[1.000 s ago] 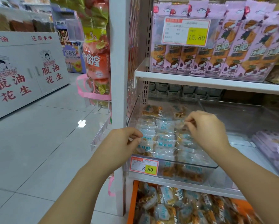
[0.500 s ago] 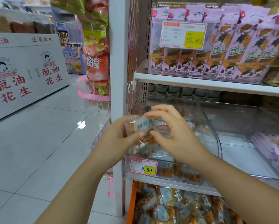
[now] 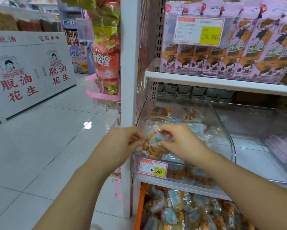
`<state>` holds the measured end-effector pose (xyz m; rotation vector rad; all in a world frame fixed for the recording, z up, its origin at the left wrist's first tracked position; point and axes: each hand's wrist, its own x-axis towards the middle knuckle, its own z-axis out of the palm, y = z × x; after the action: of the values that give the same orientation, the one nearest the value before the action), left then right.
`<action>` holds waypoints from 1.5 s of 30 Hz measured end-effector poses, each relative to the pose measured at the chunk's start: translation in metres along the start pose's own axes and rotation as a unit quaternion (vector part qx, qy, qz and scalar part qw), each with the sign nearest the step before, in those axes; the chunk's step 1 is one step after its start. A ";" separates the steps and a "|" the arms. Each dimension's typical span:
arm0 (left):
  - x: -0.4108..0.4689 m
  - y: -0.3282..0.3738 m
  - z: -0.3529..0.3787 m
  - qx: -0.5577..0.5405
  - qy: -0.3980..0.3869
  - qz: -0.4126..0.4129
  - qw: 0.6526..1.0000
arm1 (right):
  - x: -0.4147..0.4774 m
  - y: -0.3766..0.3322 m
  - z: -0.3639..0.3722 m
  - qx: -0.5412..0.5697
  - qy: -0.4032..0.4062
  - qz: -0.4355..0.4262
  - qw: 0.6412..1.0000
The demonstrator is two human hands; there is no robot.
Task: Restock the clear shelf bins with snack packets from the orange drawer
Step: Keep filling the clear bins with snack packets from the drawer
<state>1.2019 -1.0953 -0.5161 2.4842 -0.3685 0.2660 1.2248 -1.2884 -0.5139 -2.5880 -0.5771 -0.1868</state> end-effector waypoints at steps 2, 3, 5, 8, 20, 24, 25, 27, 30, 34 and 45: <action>-0.001 -0.001 0.005 0.029 -0.061 -0.012 0.998 | 0.003 0.000 -0.006 -0.048 -0.023 -0.014 0.999; -0.002 0.000 0.006 0.047 -0.083 -0.012 0.995 | 0.004 -0.001 -0.007 -0.070 -0.034 -0.023 0.997; -0.002 0.000 0.007 0.082 -0.117 -0.009 0.990 | 0.006 -0.006 -0.005 -0.105 -0.054 -0.035 0.992; -0.002 0.001 0.006 0.084 -0.140 -0.012 0.986 | 0.013 -0.017 0.001 -0.160 -0.089 -0.056 0.982; -0.004 0.002 -0.001 0.080 -0.078 -0.017 0.994 | 0.019 -0.005 -0.001 -0.049 -0.174 0.035 0.983; -0.002 0.001 0.004 0.131 -0.121 -0.003 0.984 | 0.014 -0.006 0.012 -0.101 -0.174 0.010 0.979; -0.002 0.001 0.007 0.158 -0.150 -0.001 0.976 | 0.015 -0.005 0.017 -0.092 -0.177 0.009 0.980; -0.002 0.006 0.012 0.208 -0.206 -0.004 0.956 | 0.017 -0.001 0.023 -0.073 -0.179 0.013 0.981; -0.003 0.013 0.016 0.206 -0.233 -0.012 0.950 | 0.018 0.003 0.024 -0.053 -0.189 0.014 0.980; -0.008 0.014 0.008 0.119 -0.198 -0.033 0.972 | 0.013 0.007 0.014 -0.022 -0.160 0.013 0.987; -0.006 0.008 0.009 0.119 -0.168 -0.020 0.978 | 0.014 0.021 0.027 -0.110 -0.053 0.055 0.991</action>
<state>1.1947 -1.1061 -0.5208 2.7732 -0.4451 -0.1397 1.2471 -1.2868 -0.5431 -2.8497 -0.4706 -0.0809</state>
